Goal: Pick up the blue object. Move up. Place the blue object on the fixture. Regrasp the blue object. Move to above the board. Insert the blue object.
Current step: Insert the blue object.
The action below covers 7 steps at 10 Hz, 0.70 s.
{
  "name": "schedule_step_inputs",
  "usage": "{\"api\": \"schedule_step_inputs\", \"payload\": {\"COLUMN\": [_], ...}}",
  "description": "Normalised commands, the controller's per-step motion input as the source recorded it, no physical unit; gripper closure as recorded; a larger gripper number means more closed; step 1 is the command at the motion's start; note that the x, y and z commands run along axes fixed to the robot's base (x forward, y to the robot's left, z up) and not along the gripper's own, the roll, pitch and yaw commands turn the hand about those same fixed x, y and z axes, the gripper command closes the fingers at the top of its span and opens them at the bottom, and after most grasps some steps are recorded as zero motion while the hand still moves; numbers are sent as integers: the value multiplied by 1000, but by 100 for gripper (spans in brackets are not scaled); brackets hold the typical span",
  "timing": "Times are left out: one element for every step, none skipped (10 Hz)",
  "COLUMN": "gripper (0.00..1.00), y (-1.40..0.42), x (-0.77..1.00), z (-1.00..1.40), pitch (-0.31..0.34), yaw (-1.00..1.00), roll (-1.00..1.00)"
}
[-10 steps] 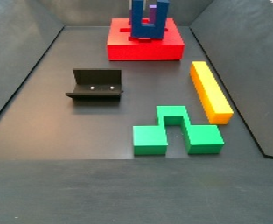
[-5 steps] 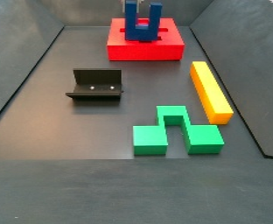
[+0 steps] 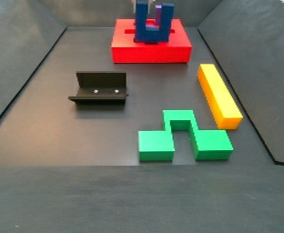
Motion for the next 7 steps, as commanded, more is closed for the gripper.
{"api": "schedule_step_inputs", "payload": {"gripper": [100,100,100,100,100,100,100], "y": [0,0,0,0,0,0,0], "x": [0,0,80,274,354,474,889], "z": [-143,-209,-289,-349,-363,-457,-580], "pitch": [-51,-34,-20,0,0,-16,0], "yaw": [23,29,31,57,57,97,0], "roll": [0,0,0,24,0,0,-16]}}
